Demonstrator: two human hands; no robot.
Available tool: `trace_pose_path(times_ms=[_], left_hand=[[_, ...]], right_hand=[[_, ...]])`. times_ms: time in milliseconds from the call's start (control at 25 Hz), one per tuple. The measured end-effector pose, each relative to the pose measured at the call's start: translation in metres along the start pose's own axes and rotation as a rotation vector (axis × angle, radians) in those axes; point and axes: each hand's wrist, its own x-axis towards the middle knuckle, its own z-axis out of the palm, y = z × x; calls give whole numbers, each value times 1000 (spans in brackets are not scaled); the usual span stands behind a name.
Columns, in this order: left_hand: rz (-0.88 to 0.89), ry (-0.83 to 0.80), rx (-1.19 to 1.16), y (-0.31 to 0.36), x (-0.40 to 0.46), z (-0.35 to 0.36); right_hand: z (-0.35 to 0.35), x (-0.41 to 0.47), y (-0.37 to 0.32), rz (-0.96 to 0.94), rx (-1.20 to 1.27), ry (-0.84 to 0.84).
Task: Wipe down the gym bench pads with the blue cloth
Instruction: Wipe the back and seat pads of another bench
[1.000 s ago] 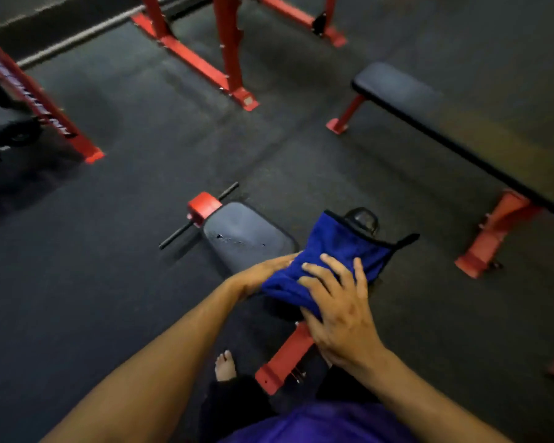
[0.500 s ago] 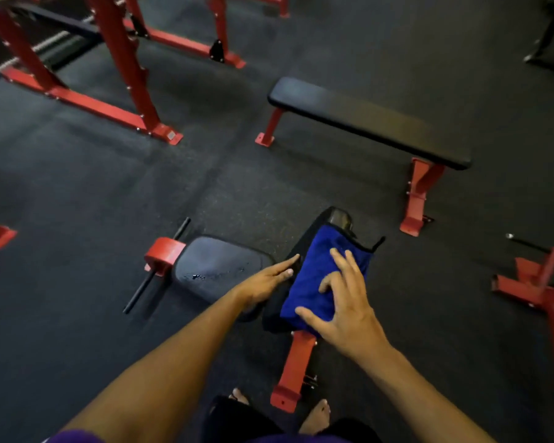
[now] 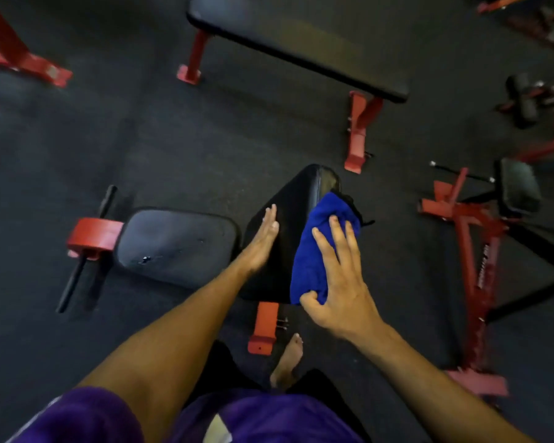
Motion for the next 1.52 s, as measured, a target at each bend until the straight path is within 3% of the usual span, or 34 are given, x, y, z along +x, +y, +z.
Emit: trace_pose_path(times_ms=[320,640,960,1120,1280,1400,1520], left_hand=[[-22,-270,-15,-4,14,-38],[-63,-335,28,-1,16,-46],[-73,-333,102,0,23,-48],[-106,-345,170,9,28,-59],[-132,-311,188,18,25,-57],[-162,-200,161,29,16,-47],[-209,-88,340,55,-1,-34]], right_hand=[[-23,125,13,169,-120,-4],[16,-10,-24,122,-160,32],[-28,155,23,208,-116,-52],[-17,107,8,173,-79,59],[3,31,-3,88,-114,66],[-7,72,14,20,-100,48],[-35,146,44,89,46,-61]])
